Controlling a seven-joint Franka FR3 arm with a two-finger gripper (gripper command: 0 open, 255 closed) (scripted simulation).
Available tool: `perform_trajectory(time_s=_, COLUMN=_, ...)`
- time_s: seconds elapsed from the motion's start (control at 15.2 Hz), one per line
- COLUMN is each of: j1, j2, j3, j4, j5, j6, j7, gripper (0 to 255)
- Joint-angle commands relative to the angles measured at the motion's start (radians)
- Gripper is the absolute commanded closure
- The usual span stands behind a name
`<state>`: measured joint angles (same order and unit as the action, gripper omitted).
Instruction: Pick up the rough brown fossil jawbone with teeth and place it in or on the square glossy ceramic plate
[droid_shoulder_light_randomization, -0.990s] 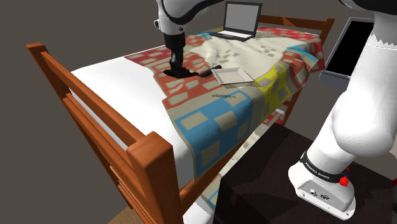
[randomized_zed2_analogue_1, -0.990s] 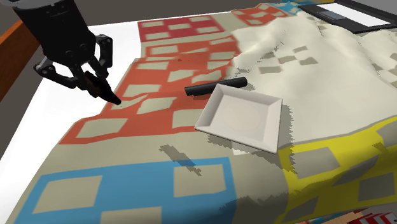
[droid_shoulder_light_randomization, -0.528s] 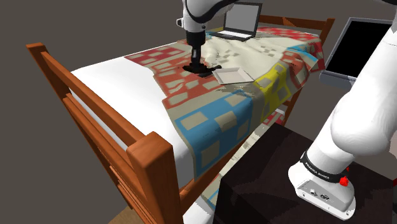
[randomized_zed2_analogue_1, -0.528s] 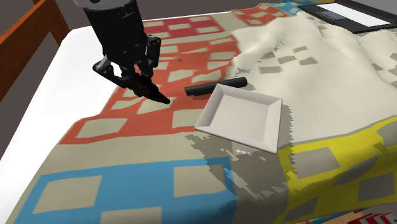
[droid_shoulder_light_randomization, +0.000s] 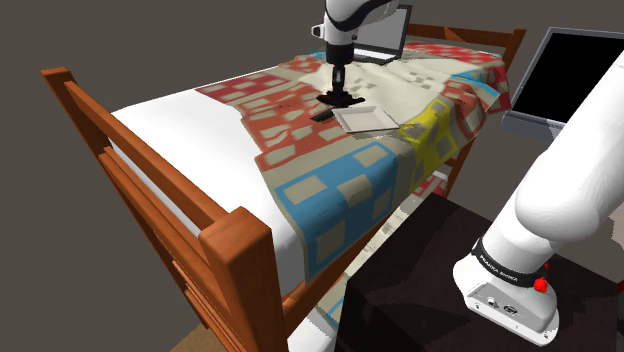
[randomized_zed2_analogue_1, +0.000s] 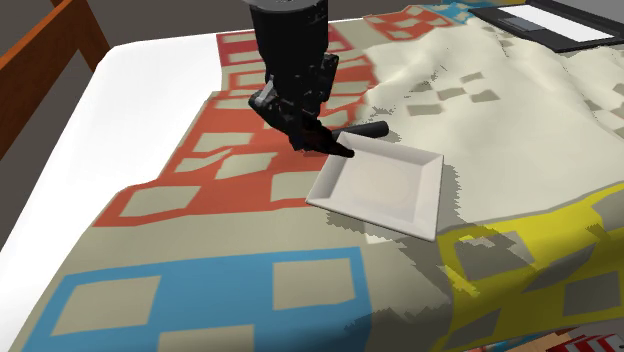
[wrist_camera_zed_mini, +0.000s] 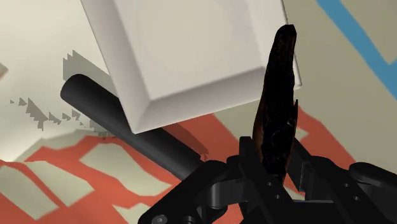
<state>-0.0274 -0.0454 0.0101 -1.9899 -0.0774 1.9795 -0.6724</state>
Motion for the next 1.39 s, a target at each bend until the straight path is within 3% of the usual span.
perform_trajectory(time_s=0.0, j1=-0.021, j2=-0.013, j3=-0.023, j4=-0.022, j5=0.0, j6=0.012, j7=-0.046, gripper=255)
perform_trajectory(time_s=0.4, j1=-0.098, j2=-0.015, j3=-0.11, j4=-0.03, j5=0.002, j6=0.028, j7=-0.209, gripper=255)
perform_trajectory(time_s=1.32, j1=-0.1, j2=0.036, j3=-0.112, j4=-0.141, j5=0.001, j6=0.192, j7=-0.202, gripper=255)
